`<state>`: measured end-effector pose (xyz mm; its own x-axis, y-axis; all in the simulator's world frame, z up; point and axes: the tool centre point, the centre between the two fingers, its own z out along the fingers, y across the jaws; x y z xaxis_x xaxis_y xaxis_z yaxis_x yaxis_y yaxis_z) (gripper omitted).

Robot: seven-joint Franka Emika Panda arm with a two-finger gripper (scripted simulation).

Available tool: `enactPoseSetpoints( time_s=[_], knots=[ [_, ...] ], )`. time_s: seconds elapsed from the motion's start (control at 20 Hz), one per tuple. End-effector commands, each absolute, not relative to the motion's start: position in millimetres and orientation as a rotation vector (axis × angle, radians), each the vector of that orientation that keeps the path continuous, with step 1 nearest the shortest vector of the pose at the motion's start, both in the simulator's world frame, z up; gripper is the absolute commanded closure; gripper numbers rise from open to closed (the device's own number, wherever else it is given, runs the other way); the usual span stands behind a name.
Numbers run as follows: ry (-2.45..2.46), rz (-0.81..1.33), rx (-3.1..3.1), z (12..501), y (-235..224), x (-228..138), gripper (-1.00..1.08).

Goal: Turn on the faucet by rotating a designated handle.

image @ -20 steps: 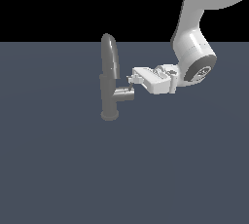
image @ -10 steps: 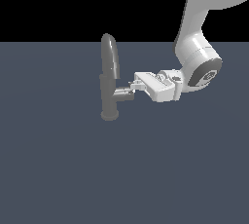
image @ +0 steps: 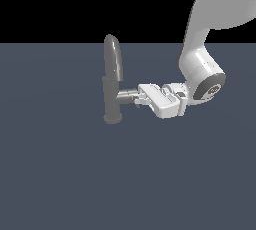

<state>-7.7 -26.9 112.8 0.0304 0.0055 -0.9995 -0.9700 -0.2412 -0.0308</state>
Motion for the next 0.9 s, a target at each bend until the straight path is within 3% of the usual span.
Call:
enactPoseSetpoints(
  time_s=[0.0,0.85],
  knots=[
    [1.060,1.363,-1.399,112.9,-27.0,-7.6,1.08],
    [1.083,1.379,-1.384,54.6,-23.9,9.2,1.08]
  ],
)
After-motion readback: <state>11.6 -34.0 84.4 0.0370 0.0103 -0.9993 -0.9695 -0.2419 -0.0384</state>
